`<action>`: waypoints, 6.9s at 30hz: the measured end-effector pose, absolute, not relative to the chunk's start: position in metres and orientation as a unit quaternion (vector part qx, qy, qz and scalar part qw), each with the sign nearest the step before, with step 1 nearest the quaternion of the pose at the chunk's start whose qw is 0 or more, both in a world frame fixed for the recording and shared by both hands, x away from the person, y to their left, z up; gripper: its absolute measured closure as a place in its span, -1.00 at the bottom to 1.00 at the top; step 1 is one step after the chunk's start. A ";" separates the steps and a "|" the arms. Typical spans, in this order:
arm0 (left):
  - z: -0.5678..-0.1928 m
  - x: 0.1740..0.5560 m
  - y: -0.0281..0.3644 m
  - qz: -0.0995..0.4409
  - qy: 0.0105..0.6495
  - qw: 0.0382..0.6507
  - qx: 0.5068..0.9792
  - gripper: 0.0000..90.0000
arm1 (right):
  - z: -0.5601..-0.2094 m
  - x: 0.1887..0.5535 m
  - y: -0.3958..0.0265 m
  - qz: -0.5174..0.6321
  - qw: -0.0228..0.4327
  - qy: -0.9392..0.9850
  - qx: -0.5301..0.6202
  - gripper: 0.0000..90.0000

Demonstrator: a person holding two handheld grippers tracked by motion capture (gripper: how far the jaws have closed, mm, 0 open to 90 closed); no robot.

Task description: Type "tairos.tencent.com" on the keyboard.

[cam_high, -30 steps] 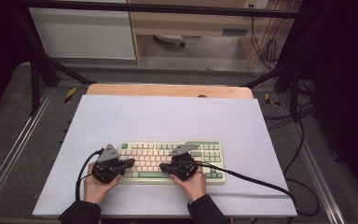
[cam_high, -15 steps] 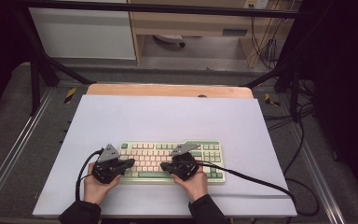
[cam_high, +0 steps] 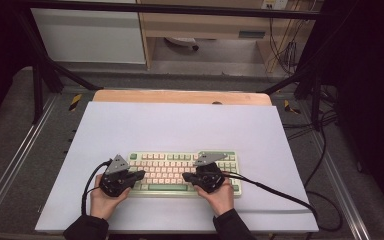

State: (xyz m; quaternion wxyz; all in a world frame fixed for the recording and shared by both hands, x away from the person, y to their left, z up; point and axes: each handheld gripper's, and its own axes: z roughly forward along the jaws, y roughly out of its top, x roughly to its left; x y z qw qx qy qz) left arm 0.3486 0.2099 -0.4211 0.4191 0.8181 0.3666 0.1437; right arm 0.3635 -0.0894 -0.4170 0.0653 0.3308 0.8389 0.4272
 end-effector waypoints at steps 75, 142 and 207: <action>-0.429 0.379 0.149 0.139 0.351 0.403 0.833 1.00 | -0.423 0.357 -0.140 0.429 0.077 0.825 0.361 1.00; -0.422 0.343 0.224 0.138 0.375 0.427 0.811 1.00 | -0.431 0.363 -0.101 0.420 0.065 0.839 0.341 1.00; -0.427 0.353 0.177 0.123 0.344 0.405 0.838 1.00 | -0.422 0.356 -0.142 0.426 0.081 0.825 0.362 1.00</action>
